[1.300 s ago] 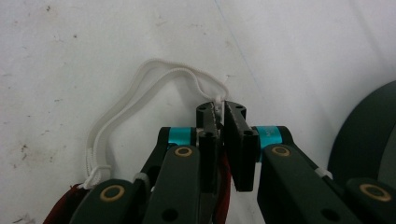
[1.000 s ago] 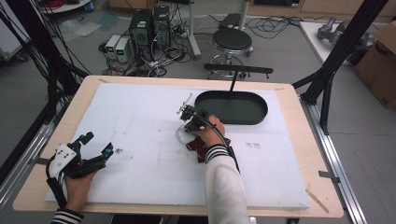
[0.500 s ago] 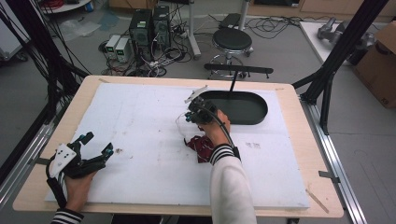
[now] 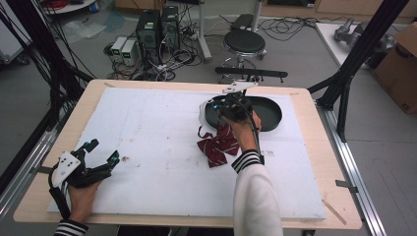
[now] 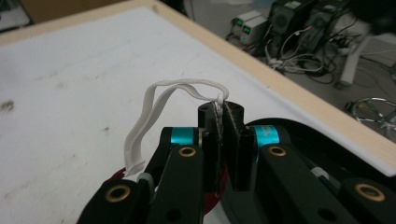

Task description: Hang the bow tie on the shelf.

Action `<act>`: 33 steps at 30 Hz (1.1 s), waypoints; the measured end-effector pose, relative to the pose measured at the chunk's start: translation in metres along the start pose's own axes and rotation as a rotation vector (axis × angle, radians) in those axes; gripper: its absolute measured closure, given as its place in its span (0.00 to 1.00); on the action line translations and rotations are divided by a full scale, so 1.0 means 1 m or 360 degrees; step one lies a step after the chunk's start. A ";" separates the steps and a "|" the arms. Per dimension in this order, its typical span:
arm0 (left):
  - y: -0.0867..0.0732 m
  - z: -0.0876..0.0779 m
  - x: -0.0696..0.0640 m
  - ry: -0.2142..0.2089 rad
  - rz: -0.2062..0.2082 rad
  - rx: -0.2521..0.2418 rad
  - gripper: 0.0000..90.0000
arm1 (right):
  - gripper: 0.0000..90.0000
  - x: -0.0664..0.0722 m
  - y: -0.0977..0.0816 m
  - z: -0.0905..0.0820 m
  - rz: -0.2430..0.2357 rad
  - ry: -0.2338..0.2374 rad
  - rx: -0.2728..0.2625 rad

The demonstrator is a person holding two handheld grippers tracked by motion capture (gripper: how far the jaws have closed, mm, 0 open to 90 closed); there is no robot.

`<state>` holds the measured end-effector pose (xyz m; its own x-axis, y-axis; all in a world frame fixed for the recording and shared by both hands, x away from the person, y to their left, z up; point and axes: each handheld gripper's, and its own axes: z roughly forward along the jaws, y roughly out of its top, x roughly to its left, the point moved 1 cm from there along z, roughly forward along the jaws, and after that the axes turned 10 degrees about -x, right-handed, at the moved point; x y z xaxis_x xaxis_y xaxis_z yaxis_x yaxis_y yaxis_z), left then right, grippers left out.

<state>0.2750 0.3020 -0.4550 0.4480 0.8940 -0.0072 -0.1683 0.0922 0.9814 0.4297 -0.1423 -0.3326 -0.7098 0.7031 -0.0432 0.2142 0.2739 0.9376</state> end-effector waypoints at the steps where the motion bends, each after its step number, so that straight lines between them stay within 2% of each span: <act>1: 0.000 0.000 0.000 0.0001 0.0002 0.0000 0.16 | 0.95 -0.003 0.001 -0.003 0.0020 -0.0024 -0.0028; 5: 0.000 0.000 0.000 0.0000 0.0000 0.0000 0.16 | 0.95 -0.011 0.004 -0.013 0.0060 -0.0072 -0.0076; 9: 0.000 0.000 0.000 0.0001 0.0002 0.0001 0.16 | 0.95 -0.018 0.019 -0.026 0.0062 -0.0157 -0.0166; 17: 0.000 0.000 0.000 -0.0001 0.0000 0.0002 0.16 | 0.95 -0.036 0.033 -0.040 0.0070 -0.0326 -0.0230; 24: 0.000 0.000 0.000 -0.0001 0.0003 0.0003 0.16 | 0.95 -0.056 0.038 -0.043 0.0101 -0.0439 -0.0235; 26: 0.000 0.000 0.000 -0.0001 0.0002 0.0003 0.16 | 0.95 -0.061 0.040 -0.042 0.0057 -0.0483 -0.0236; 31: 0.000 0.000 0.000 -0.0001 0.0001 -0.0001 0.16 | 0.95 -0.074 0.045 -0.036 0.0074 -0.0513 -0.0220; 33: 0.000 0.000 0.000 -0.0001 -0.0004 -0.0002 0.16 | 0.95 -0.077 0.047 -0.033 0.0032 -0.0549 -0.0238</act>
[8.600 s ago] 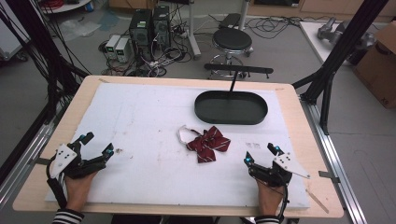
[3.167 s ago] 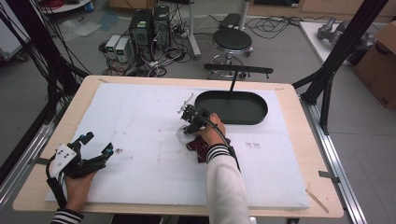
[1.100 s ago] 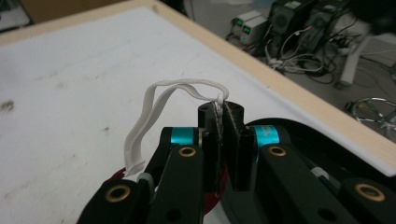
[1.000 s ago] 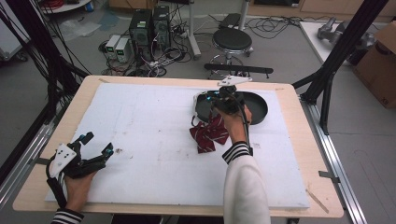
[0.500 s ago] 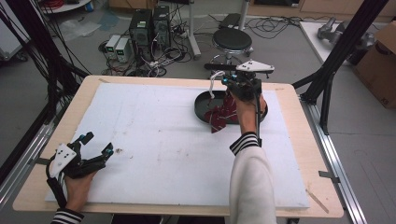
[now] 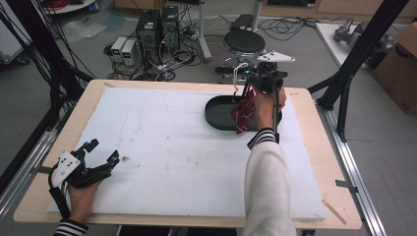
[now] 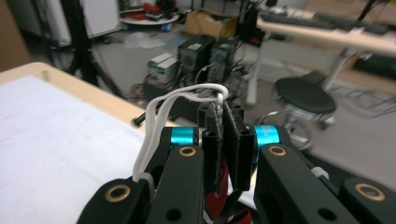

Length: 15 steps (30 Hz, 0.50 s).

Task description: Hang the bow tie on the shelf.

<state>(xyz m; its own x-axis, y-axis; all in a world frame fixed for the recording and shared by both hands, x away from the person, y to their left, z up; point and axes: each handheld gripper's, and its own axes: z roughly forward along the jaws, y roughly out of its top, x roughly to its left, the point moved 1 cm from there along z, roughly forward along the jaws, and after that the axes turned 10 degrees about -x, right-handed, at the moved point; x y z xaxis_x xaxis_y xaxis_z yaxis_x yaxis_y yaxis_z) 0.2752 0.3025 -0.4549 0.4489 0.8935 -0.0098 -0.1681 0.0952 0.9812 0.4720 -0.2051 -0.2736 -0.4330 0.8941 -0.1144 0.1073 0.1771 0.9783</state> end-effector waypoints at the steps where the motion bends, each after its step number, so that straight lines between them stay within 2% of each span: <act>1: 0.000 0.000 0.000 0.0001 -0.0001 0.0000 0.16 | 0.95 -0.001 0.000 0.002 0.0001 0.0001 -0.0002; 7: 0.000 0.000 0.000 0.0000 -0.0002 -0.0002 0.16 | 0.95 -0.006 0.000 0.017 0.0010 -0.0011 0.0023; 10: 0.000 0.000 0.000 0.0002 -0.0005 -0.0001 0.16 | 0.95 -0.007 0.003 0.022 -0.0036 -0.0040 0.0000; 13: 0.000 0.000 0.000 0.0003 -0.0005 -0.0006 0.16 | 0.95 -0.009 0.001 0.027 -0.0078 -0.0069 0.0051; 15: 0.000 0.000 0.000 0.0001 -0.0003 -0.0005 0.16 | 0.95 -0.011 -0.001 0.029 -0.0059 -0.0065 0.0060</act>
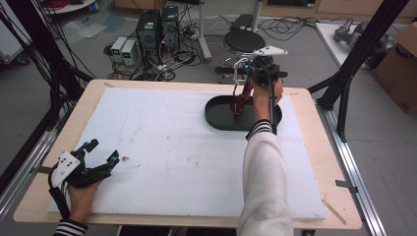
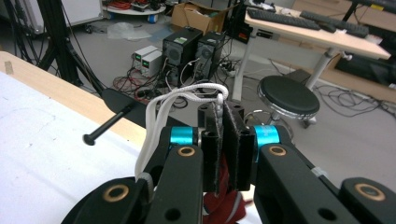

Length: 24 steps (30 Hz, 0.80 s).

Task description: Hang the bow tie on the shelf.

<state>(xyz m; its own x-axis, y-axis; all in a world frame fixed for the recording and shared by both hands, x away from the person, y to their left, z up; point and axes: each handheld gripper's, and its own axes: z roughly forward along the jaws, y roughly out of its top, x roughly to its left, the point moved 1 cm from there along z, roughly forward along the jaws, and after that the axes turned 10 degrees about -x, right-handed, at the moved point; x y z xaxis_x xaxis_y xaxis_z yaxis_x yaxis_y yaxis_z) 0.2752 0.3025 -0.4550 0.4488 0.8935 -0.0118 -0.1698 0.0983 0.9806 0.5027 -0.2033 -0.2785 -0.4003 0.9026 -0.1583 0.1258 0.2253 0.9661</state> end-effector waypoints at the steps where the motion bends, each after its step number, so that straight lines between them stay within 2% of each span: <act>1: 0.000 0.000 0.000 0.0001 0.0001 -0.0001 0.16 | 0.95 -0.001 -0.001 0.001 -0.0008 0.0000 0.0009; 6: 0.000 0.000 0.000 0.0002 0.0001 -0.0001 0.16 | 0.92 -0.001 -0.004 0.004 -0.0080 -0.0009 0.0053; 10: 0.000 0.000 0.000 0.0001 0.0002 -0.0001 0.16 | 0.79 0.001 -0.005 0.005 -0.0178 -0.0041 0.0120; 14: 0.000 0.000 0.000 0.0002 0.0003 -0.0003 0.16 | 0.66 0.002 -0.003 0.004 -0.0218 -0.0080 0.0119; 16: 0.000 0.000 0.000 0.0001 0.0003 -0.0004 0.16 | 0.54 0.003 -0.003 0.004 -0.0249 -0.0125 0.0118; 18: 0.000 0.000 0.000 0.0000 0.0003 -0.0003 0.16 | 0.50 0.003 -0.003 0.002 -0.0240 -0.0124 0.0103; 21: 0.000 0.000 0.000 0.0001 0.0004 -0.0001 0.16 | 0.28 0.004 -0.003 -0.003 -0.0166 -0.0156 0.0044; 24: 0.000 0.000 0.000 0.0000 0.0009 0.0006 0.16 | 0.11 0.005 -0.003 -0.011 -0.0066 -0.0107 -0.0008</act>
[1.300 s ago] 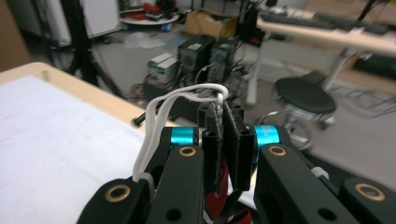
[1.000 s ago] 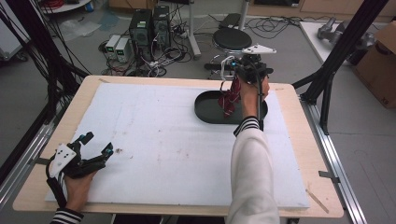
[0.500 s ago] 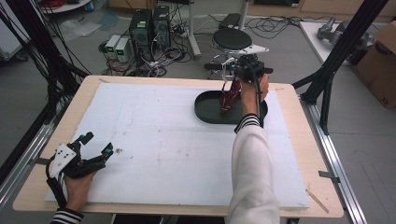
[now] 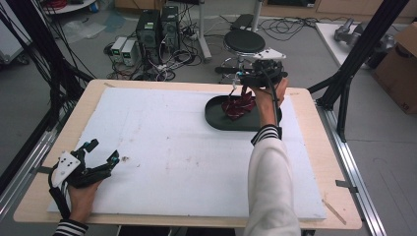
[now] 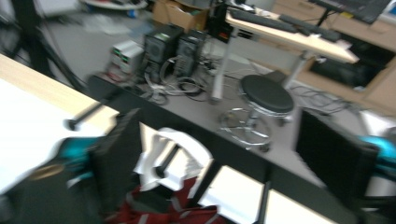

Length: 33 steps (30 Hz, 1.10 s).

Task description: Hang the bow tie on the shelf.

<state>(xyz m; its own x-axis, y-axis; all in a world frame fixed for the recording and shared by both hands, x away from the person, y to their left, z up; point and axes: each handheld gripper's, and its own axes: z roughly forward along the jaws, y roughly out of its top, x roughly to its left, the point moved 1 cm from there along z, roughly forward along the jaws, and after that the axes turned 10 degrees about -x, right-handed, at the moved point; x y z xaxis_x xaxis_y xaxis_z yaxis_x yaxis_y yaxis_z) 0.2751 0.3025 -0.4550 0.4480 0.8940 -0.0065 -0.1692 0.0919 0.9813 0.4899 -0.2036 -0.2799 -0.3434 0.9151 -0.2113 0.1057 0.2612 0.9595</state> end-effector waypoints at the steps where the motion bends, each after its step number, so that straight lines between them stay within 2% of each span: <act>1: 0.000 0.000 0.000 0.0001 0.0000 0.0003 0.16 | 0.11 0.000 0.000 -0.003 0.0035 0.0032 -0.0013; 2: 0.000 0.000 0.000 0.0002 0.0001 0.0002 0.16 | 0.10 0.001 0.001 -0.010 0.0094 0.0096 -0.0059; 3: 0.000 0.000 0.000 0.0003 0.0001 0.0000 0.16 | 0.00 0.001 0.000 -0.016 0.0117 0.0129 -0.0127; 4: 0.000 0.000 0.000 0.0005 0.0003 -0.0002 0.16 | 0.00 0.003 0.000 -0.022 0.0140 0.0146 -0.0189; 6: 0.000 0.000 0.000 0.0005 0.0003 -0.0006 0.16 | 0.00 0.003 0.000 -0.033 0.0191 0.0218 -0.0197; 8: 0.000 -0.001 0.000 0.0005 0.0005 -0.0002 0.16 | 0.00 0.006 -0.002 -0.047 0.0197 0.0267 -0.0273; 12: 0.000 -0.001 0.000 0.0004 0.0003 -0.0009 0.16 | 0.00 0.013 -0.010 -0.072 0.0223 0.0379 -0.0301; 17: 0.000 -0.001 -0.001 0.0003 0.0003 -0.0009 0.16 | 0.00 0.024 -0.033 -0.104 0.0196 0.0461 -0.0339; 22: 0.000 -0.001 0.000 0.0000 0.0001 -0.0010 0.16 | 0.00 0.035 -0.067 -0.139 0.0220 0.0489 -0.0384; 24: 0.000 -0.001 0.000 0.0000 0.0000 -0.0010 0.16 | 0.00 0.040 -0.084 -0.154 0.0238 0.0471 -0.0409; 29: 0.000 -0.001 0.000 0.0002 0.0004 -0.0005 0.16 | 0.00 0.049 -0.124 -0.175 0.0253 0.0440 -0.0482; 33: 0.000 -0.001 0.000 0.0001 0.0006 -0.0006 0.16 | 0.00 0.056 -0.152 -0.185 0.0271 0.0419 -0.0502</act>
<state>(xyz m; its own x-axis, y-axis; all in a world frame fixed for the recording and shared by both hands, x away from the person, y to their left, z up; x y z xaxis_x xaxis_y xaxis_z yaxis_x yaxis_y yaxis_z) 0.2744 0.3026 -0.4550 0.4468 0.8946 -0.0031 -0.1738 0.0902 0.9806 0.2823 -0.2487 -0.4031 -0.5760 0.8169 -0.0296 -0.0942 -0.0304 0.9951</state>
